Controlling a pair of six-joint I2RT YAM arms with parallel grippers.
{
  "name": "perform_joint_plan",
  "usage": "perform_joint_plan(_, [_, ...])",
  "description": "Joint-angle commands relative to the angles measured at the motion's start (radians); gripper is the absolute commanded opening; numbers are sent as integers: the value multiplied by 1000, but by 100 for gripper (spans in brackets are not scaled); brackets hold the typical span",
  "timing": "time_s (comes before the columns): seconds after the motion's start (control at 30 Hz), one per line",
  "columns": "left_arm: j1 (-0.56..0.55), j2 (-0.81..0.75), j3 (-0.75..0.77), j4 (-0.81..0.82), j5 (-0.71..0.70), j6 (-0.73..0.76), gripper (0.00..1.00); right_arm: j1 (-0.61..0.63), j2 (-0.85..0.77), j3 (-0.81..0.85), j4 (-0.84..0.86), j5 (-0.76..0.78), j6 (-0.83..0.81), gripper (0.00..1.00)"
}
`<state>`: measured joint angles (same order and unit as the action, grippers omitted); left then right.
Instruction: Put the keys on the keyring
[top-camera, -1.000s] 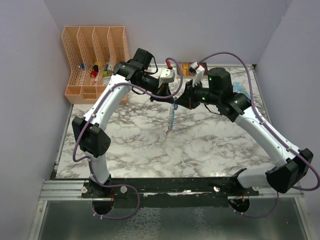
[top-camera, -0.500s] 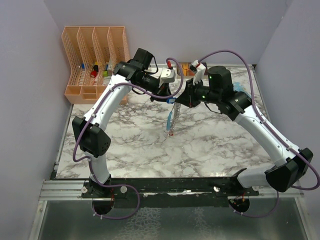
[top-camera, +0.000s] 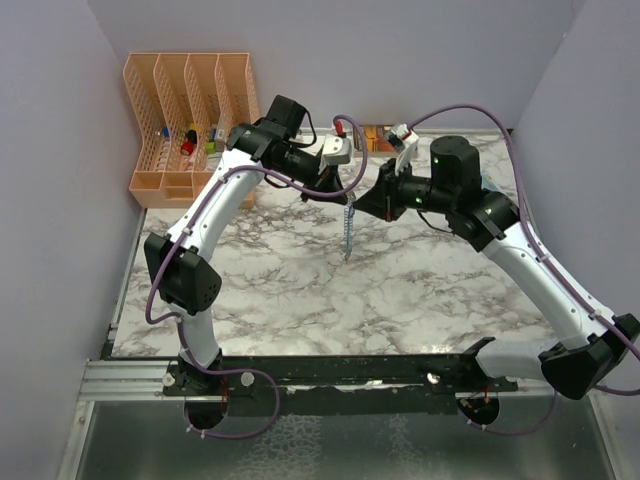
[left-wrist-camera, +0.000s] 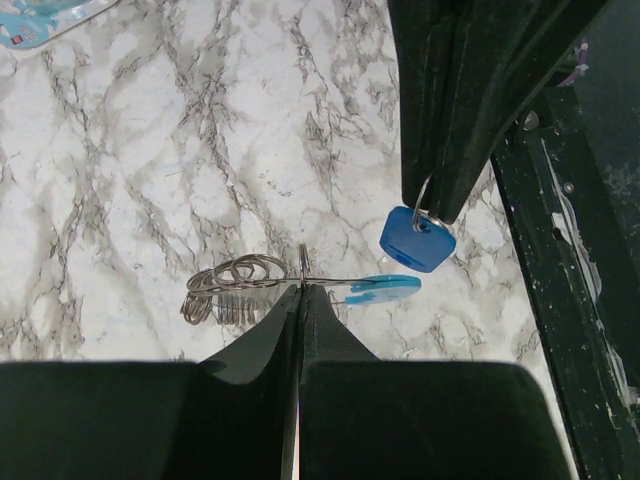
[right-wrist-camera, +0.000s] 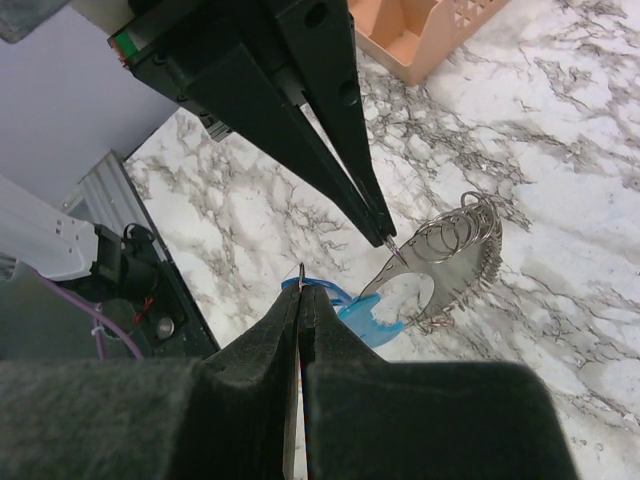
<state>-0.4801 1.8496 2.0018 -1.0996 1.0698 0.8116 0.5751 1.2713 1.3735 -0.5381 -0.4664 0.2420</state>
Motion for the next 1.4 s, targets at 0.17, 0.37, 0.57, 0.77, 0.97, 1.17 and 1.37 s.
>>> perform_joint_plan(0.17, [-5, -16, 45, 22, 5, -16, 0, 5, -8, -42, 9, -34, -10, 1])
perform_joint_plan(0.37, [-5, -21, 51, 11, 11, -14, 0, 5, 1, -36, -35, 11, -37, 1])
perform_joint_plan(0.57, [-5, -23, 47, 17, 27, -29, 0, 7, 31, -13, -16, 48, -14, 1])
perform_joint_plan(0.77, [-6, -21, 45, 17, 27, -34, 0, 18, 59, 4, -3, 105, 13, 1])
perform_joint_plan(0.97, [-6, -19, 46, 17, 28, -35, 0, 29, 63, 15, 28, 143, 24, 1])
perform_joint_plan(1.17, [-6, -18, 44, 22, 26, -38, 0, 38, 68, 33, 40, 175, 27, 1])
perform_joint_plan(1.37, [-6, -17, 51, 24, 8, -40, 0, 46, 72, 44, 23, 188, 25, 1])
